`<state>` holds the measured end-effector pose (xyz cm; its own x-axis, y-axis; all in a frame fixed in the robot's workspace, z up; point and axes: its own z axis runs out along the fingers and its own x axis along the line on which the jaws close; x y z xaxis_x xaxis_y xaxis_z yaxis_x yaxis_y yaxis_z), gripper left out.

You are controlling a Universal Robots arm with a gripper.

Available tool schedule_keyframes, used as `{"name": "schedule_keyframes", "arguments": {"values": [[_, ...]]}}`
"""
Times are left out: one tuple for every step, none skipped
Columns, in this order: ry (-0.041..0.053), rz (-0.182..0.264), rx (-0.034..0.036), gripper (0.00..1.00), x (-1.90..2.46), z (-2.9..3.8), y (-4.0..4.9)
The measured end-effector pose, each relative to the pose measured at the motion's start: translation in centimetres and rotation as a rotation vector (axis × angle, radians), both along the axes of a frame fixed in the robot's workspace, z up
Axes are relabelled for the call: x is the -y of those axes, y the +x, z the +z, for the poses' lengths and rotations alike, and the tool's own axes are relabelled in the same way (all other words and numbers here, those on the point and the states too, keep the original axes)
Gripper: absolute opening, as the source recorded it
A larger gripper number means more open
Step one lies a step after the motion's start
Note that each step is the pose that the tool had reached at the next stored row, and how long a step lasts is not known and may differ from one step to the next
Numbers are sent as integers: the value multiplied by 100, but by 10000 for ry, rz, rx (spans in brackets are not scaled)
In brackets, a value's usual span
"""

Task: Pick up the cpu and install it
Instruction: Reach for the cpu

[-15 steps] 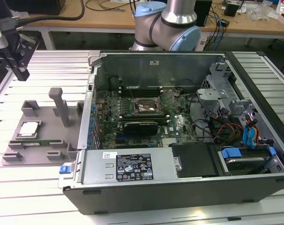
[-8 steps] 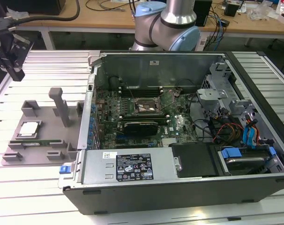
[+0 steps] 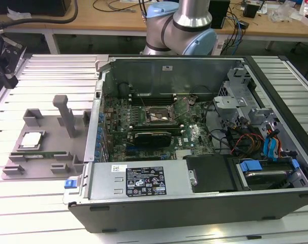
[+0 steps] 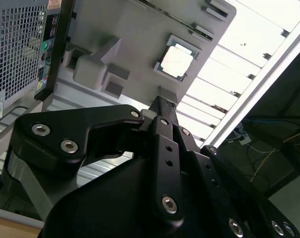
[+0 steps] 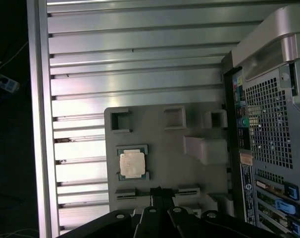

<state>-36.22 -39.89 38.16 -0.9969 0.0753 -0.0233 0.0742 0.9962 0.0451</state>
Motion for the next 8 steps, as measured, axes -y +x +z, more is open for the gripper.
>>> {"name": "schedule_keyframes", "arguments": {"values": [[0, 0, 0, 11, 0, -1, -9], [0, 1, 0, 11, 0, -2, -21], [0, 0, 0, 11, 0, -2, -28], [-1, 0, 0, 11, 0, -3, -36], [-1, 0, 0, 11, 0, -3, -46], [0, 0, 0, 11, 0, -4, -53], [-1, 0, -1, 11, 0, -5, -68], [-1, 0, 0, 11, 0, -6, -79]]}}
